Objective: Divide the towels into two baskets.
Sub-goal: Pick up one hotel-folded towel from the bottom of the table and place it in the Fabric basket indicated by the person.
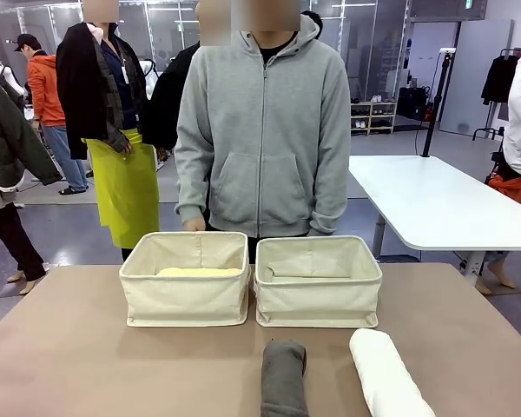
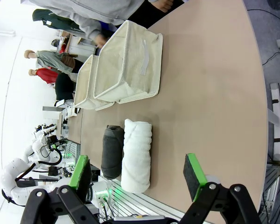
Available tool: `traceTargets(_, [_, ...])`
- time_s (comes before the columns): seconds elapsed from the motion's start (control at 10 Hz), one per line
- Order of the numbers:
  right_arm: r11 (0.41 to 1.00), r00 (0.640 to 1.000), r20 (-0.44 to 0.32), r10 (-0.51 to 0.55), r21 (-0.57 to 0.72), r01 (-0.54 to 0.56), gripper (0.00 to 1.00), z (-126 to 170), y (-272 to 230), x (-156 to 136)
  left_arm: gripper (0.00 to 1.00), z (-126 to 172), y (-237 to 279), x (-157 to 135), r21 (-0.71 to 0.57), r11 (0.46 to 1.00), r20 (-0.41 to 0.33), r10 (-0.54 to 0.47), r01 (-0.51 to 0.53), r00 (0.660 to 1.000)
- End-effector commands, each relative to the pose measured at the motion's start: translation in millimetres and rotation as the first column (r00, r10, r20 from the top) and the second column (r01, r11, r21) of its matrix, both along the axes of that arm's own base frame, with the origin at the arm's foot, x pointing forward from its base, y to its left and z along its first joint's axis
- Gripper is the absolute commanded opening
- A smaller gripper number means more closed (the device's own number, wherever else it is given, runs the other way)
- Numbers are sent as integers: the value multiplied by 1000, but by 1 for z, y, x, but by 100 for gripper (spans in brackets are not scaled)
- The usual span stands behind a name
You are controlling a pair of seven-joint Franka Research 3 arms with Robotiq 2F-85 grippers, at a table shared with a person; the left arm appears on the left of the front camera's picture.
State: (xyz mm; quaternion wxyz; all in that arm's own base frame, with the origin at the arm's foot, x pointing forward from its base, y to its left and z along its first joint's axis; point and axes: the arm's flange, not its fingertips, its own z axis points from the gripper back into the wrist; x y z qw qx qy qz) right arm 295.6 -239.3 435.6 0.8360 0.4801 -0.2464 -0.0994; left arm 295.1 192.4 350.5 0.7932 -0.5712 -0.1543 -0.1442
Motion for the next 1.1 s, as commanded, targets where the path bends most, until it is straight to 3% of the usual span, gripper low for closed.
traceTargets(0.0, [1000,1000,10,2,0,-2,100,2,1,-2,100,4,2,-4,12,1000,10,-2,2,1000])
traceTargets(0.7, [1000,1000,0,0,0,0,100,0,0,0,100,4,2,-4,12,1000,10,-2,2,1000])
traceTargets(1.0, [968,982,-108,157,-178,-175,100,18,73,31,100,4,2,-4,12,1000,10,-2,2,1000])
